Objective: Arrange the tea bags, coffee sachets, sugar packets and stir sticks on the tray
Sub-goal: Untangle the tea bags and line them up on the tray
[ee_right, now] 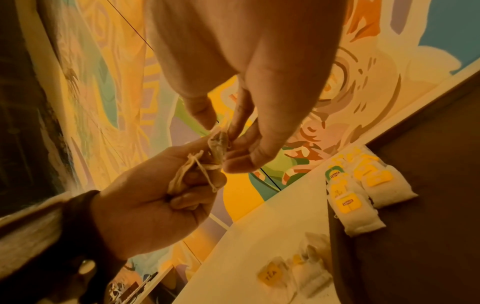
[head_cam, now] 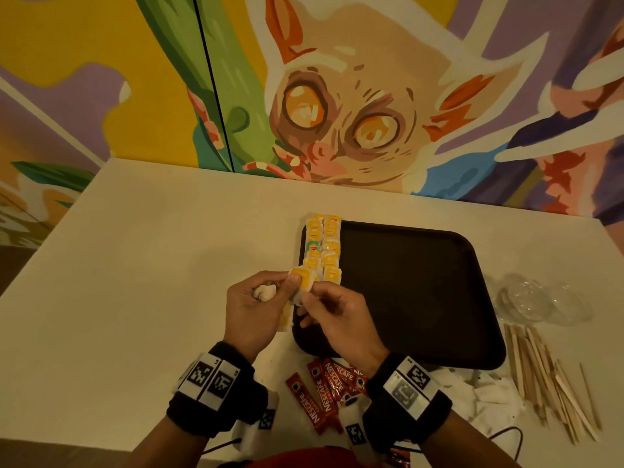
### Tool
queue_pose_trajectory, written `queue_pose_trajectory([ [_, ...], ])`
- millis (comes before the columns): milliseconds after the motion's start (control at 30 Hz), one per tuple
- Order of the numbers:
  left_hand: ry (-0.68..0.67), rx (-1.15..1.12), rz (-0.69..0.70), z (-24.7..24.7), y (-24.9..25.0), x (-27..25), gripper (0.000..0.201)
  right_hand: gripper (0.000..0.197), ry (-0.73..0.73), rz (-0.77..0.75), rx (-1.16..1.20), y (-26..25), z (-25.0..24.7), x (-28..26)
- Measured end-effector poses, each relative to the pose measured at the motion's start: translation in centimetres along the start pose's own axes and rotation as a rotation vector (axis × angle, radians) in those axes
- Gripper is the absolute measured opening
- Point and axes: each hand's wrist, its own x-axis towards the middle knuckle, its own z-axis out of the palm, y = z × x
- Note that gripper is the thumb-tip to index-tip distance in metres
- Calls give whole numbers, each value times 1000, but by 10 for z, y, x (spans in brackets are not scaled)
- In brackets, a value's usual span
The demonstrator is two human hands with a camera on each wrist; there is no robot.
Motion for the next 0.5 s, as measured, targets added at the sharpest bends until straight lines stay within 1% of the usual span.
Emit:
queue_pose_trajectory([
  [100, -17, 33, -33, -1, -6, -1, 3, 13, 30, 25, -93, 5, -2, 5],
  [167, -15, 51, -78, -2, -10, -1, 1, 15, 47, 89, -116, 12, -5, 9],
  [233, 43, 74, -155, -3, -15, 0, 4, 13, 69, 163, -135, 18, -11, 14],
  [333, 157, 26, -332, -8, -19, 3, 17, 9, 115, 269, -197, 30, -26, 24],
  [400, 180, 3, -401, -12, -21, 5, 21, 11, 150, 342, -281, 41, -37, 31],
  [500, 168, -29, -440, -18, -23, 6, 21, 16, 194, 457, -411, 57, -51, 43],
])
